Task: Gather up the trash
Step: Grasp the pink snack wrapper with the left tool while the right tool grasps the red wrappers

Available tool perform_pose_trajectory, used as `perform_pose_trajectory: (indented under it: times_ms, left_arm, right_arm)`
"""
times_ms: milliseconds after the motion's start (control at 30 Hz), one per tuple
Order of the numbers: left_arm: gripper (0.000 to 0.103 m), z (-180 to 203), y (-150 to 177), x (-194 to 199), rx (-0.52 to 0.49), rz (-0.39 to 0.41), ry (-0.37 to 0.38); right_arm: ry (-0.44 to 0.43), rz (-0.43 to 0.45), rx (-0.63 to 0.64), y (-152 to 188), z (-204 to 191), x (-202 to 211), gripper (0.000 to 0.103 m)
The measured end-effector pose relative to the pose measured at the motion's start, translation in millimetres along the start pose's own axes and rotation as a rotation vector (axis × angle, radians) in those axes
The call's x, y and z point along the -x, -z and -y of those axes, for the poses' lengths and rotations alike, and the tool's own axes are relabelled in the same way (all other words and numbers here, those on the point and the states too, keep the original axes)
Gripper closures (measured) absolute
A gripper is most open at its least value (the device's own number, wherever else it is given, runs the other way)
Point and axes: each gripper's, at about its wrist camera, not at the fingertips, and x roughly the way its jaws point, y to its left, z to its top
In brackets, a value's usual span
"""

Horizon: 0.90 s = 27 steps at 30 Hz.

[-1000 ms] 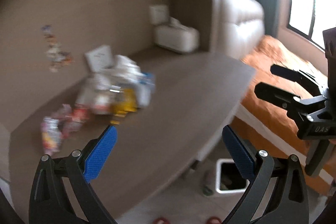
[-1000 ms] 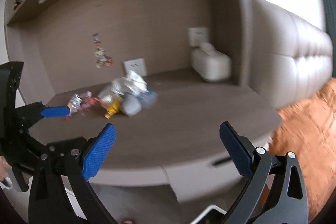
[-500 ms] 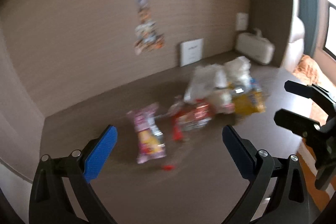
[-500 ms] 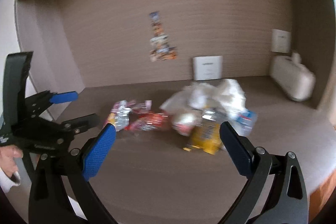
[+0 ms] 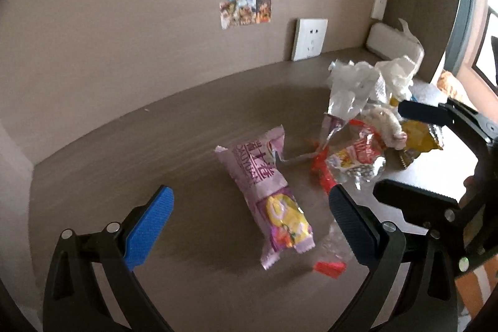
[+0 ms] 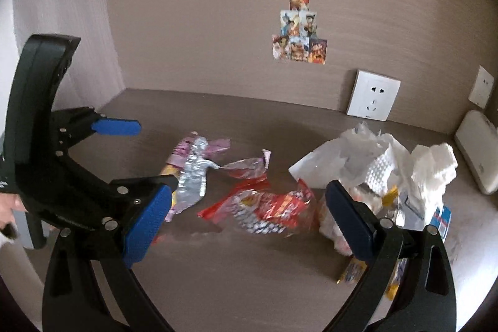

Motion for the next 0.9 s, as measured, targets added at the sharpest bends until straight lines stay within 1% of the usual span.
perform_pose_trajectory:
  times_ms: [67,100,133,167,200,233,267,300,333,367,400,433,467,500,567,700,767,900]
  left_arm:
    - [0.008,-2.0,-0.7,-8.6,-0.011,-0.013,0.011]
    - [0.013,-1.5,-1.2,-13.7,-0.021,-0.027,0.020]
    - [0.016,-0.4,-1.0,-17.1,-0.032,-0.034,0.025]
    - [0.023,1.9,-0.7,-21.9,-0.047,-0.048,0.028]
    - [0.031,4.4,-0.3,-26.2,-0.064,-0.062,0.033]
    - [0.035,7.6,0.2,-29.5,-0.083,-0.070,0.036]
    - [0.042,11.5,1.1,-32.9,-0.100,-0.077,0.032]
    - [0.053,14.4,2.0,-36.4,-0.111,-0.090,0.042]
    - [0.056,18.6,4.1,-39.8,-0.123,-0.099,0.046]
    - [0.062,21.9,4.8,-40.2,-0.130,-0.087,0.040]
    - [0.069,24.2,5.2,-40.4,-0.132,-0.085,0.048]
    - [0.071,26.7,5.3,-40.8,-0.133,-0.085,0.048]
    - [0.088,28.0,4.9,-41.7,-0.134,-0.082,0.044]
    - [0.092,29.2,4.8,-42.5,-0.133,-0.079,0.022]
    - [0.093,29.0,4.0,-40.1,-0.123,-0.076,0.026]
    - [0.094,28.9,1.8,-20.0,-0.120,-0.045,0.003]
    - [0.094,31.0,-1.0,-7.7,-0.126,-0.030,-0.012]
    - [0.094,34.5,-5.8,27.0,-0.125,0.018,-0.034]
  right_arm:
    - [-0.001,-0.020,0.018,0.1,0.1,-6.5,0.007]
    - [0.003,-0.041,0.031,0.6,-0.5,-11.9,0.009]
    - [-0.001,-0.062,0.040,1.0,-1.1,-17.1,0.011]
    - [0.001,-0.086,0.051,3.0,-2.7,-23.3,0.016]
    - [0.005,-0.105,0.059,4.4,-4.1,-28.4,0.019]
    - [-0.002,-0.138,0.071,7.0,-6.9,-35.3,0.029]
    - [0.007,-0.165,0.084,10.1,-10.5,-40.9,0.034]
    - [0.022,-0.179,0.098,12.4,-13.2,-44.8,0.041]
    - [0.030,-0.186,0.112,14.8,-15.8,-47.3,0.051]
    - [0.035,-0.187,0.115,16.6,-17.9,-48.1,0.056]
    - [0.028,-0.190,0.107,16.5,-17.5,-48.8,0.068]
    - [0.029,-0.189,0.102,16.1,-17.1,-49.1,0.078]
    - [0.037,-0.186,0.099,15.7,-16.7,-49.0,0.091]
    - [0.030,-0.186,0.090,15.1,-15.7,-48.7,0.092]
    - [0.031,-0.177,0.084,13.1,-14.9,-45.7,0.093]
    - [0.011,-0.153,0.055,7.4,-14.2,-27.0,0.093]
    - [0.004,-0.126,0.037,3.8,-15.1,-12.5,0.093]
    - [0.006,-0.080,0.011,-2.4,-15.0,16.2,0.093]
